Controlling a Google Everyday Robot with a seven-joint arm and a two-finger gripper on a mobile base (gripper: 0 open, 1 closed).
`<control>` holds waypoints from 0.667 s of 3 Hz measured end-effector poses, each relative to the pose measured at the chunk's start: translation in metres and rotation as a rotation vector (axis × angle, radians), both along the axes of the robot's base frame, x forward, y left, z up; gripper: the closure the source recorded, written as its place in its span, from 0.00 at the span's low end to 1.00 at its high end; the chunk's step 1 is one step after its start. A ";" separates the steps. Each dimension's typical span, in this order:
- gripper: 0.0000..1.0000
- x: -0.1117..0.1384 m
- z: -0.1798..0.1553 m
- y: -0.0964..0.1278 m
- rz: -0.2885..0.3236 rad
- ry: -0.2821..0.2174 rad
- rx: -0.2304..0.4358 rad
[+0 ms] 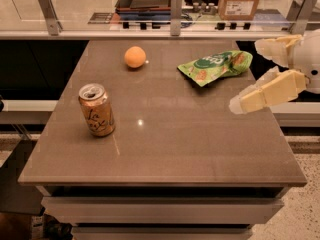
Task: Pick orange can
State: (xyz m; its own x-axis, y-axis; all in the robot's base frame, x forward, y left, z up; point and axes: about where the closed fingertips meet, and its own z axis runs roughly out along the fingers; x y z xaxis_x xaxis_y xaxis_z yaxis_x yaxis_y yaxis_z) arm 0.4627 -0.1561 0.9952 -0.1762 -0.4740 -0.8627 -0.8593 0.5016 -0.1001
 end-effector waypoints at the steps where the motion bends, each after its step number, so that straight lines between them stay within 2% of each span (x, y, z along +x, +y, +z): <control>1: 0.00 -0.006 0.001 0.014 0.047 -0.003 0.024; 2: 0.00 -0.020 0.005 0.046 0.118 -0.050 0.042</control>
Offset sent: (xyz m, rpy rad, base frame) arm -0.0363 0.0866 0.0048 0.0647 -0.1181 0.2190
